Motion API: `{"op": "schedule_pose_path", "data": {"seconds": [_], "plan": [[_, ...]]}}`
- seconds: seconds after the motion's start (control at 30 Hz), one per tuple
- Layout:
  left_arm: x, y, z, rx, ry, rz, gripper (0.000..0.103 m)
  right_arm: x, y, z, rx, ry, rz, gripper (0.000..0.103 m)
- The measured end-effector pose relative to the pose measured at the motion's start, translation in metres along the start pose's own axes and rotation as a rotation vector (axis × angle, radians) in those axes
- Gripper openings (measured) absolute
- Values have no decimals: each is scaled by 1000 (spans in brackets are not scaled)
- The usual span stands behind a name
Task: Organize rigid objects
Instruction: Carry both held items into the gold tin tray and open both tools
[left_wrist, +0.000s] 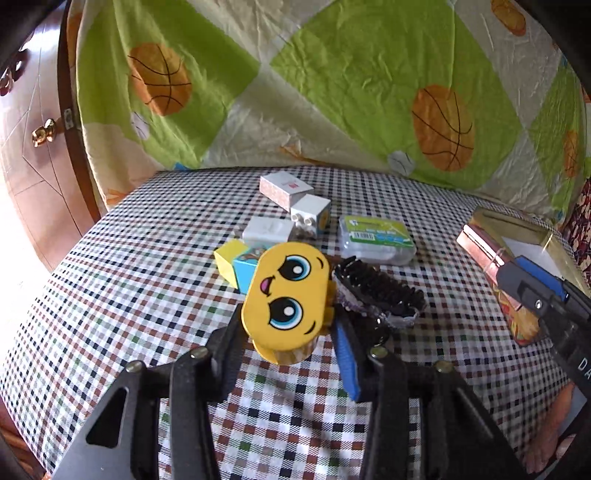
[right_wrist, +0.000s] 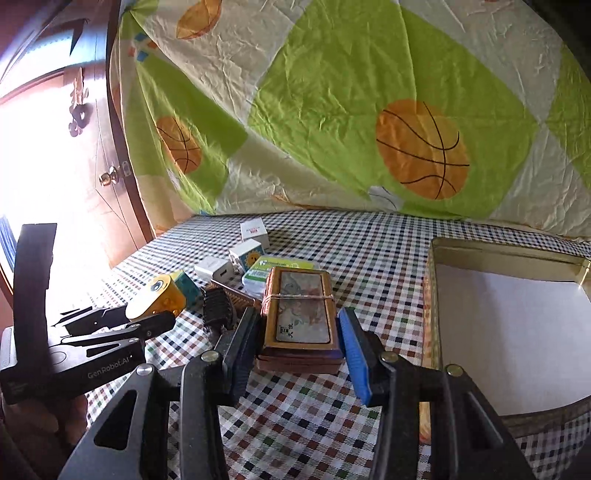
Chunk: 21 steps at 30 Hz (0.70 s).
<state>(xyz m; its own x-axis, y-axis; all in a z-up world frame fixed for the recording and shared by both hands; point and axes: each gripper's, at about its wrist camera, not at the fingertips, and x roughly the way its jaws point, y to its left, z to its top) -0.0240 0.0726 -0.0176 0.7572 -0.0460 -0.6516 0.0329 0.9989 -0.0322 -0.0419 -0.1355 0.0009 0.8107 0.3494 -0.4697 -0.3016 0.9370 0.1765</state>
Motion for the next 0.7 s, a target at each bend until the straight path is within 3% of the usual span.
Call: {"op": "schedule_pose_path", "data": {"seconds": [0.17,0.33,0.5,0.7], "plan": [[-20,-8,13,34,-94,16,43,-14,-13,7,36,-68,-6,47],[-32,-34,24,64,-137,-48,43,-32,-34,7,43,-133,-66,47],[-38,-78,29,115,-147,-136,43,-61,-77,1,49,-206,-272,47],[-28,-157,36,197,-138,-231,43,-87,-154,-6,133,-185,-455,46]]}}
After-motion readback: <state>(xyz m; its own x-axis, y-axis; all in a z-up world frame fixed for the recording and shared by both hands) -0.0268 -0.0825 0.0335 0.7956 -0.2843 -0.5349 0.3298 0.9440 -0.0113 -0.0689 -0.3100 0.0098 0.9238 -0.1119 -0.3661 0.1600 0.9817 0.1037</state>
